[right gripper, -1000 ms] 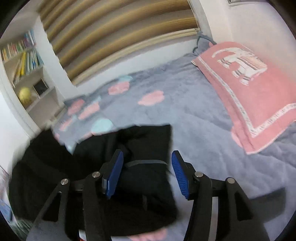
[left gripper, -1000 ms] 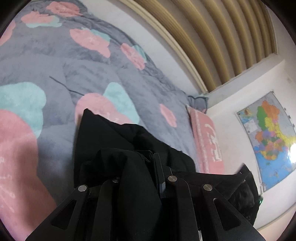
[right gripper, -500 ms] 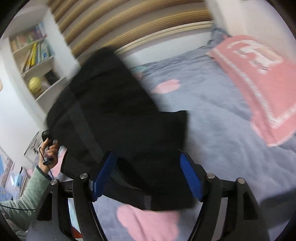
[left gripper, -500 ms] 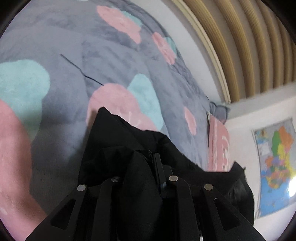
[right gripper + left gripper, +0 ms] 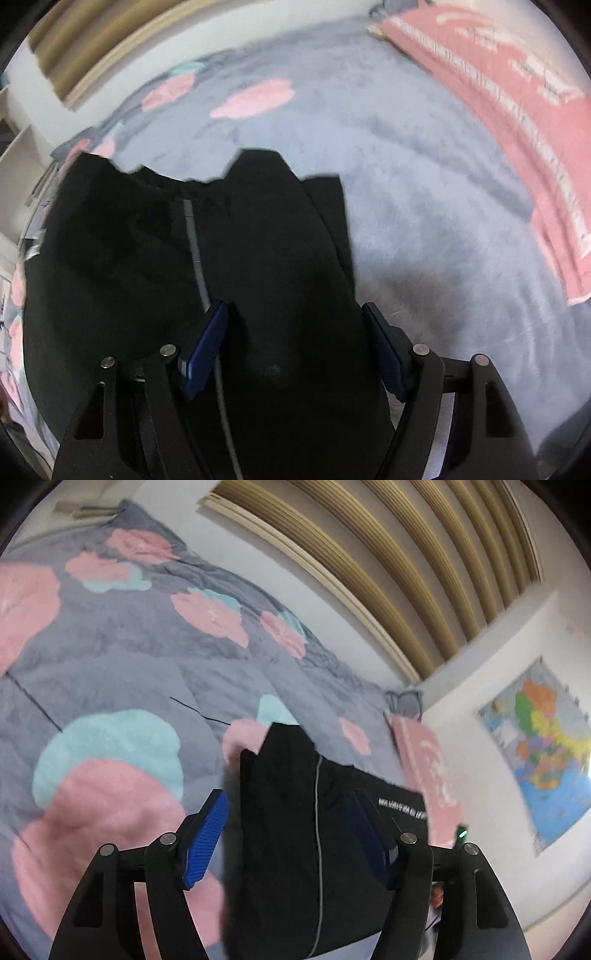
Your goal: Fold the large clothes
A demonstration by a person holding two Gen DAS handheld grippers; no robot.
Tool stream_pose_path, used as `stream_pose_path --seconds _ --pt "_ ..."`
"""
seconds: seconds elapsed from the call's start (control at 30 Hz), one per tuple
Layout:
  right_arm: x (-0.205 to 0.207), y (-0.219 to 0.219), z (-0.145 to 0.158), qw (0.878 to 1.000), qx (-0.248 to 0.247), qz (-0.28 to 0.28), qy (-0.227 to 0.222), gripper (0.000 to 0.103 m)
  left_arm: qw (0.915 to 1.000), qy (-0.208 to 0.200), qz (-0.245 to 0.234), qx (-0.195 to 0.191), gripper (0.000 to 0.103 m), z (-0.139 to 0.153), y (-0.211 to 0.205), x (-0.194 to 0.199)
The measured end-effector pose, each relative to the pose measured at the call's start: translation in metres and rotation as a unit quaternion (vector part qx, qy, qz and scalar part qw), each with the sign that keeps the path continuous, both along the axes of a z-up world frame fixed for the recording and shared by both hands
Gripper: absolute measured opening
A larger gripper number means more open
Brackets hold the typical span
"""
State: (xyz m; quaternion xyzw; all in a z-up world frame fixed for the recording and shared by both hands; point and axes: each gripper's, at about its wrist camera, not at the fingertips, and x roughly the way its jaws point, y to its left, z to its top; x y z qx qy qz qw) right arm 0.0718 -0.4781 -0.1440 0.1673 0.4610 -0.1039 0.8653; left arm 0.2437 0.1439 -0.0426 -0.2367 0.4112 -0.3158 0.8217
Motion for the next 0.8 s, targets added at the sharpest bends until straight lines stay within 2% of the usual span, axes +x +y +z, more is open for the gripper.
stream_pose_path --seconds 0.1,0.2,0.27,0.4,0.5,0.53,0.57,0.6,0.67,0.7,0.73,0.77,0.8 --pt "-0.005 -0.001 0.018 0.999 -0.010 0.017 -0.029 0.077 0.9975 -0.019 -0.004 0.068 0.072 0.000 -0.032 0.008" --pt "0.000 -0.004 0.035 0.998 -0.031 0.035 -0.048 0.079 0.9938 -0.012 -0.018 0.109 0.072 -0.017 -0.068 0.028" --pt "0.007 -0.010 0.038 0.997 -0.032 0.046 -0.054 0.082 0.9931 0.008 -0.024 0.114 0.072 -0.032 -0.081 0.043" --pt "0.030 -0.023 0.032 0.996 0.008 0.073 -0.055 0.083 0.9916 0.051 -0.025 0.117 0.072 -0.061 -0.099 0.075" --pt "0.057 -0.027 0.021 0.996 0.030 0.079 -0.031 0.084 0.9904 0.095 -0.048 0.088 0.072 -0.082 -0.111 0.093" --pt "0.065 -0.028 0.013 0.996 0.036 0.082 -0.018 0.084 0.9877 0.125 -0.061 0.072 0.072 -0.093 -0.115 0.100" --pt "0.072 -0.027 0.004 0.996 0.034 0.080 -0.006 0.075 0.9860 0.142 -0.062 0.062 0.072 -0.100 -0.118 0.103" --pt "0.078 -0.022 -0.002 0.996 0.022 0.082 0.001 0.044 0.9864 0.140 -0.057 0.064 0.072 -0.102 -0.121 0.103" --pt "0.078 -0.013 -0.005 0.995 0.017 0.093 0.005 0.032 0.9902 0.096 -0.049 0.089 0.038 -0.091 -0.125 0.092" --pt "0.073 -0.008 -0.001 0.996 -0.003 0.091 -0.008 0.025 0.9911 0.078 -0.057 0.092 0.009 -0.083 -0.126 0.085" --pt "0.062 0.001 0.010 0.995 -0.033 0.092 -0.023 0.020 0.9916 0.066 -0.053 0.098 0.009 -0.076 -0.127 0.079" --pt "0.054 0.005 0.018 0.994 -0.048 0.090 -0.033 0.018 0.9923 0.031 -0.033 0.115 0.009 -0.058 -0.123 0.065" --pt "0.044 0.010 0.033 0.993 -0.073 0.083 -0.048 0.017 0.9938 0.006 -0.024 0.109 0.008 -0.042 -0.119 0.056"
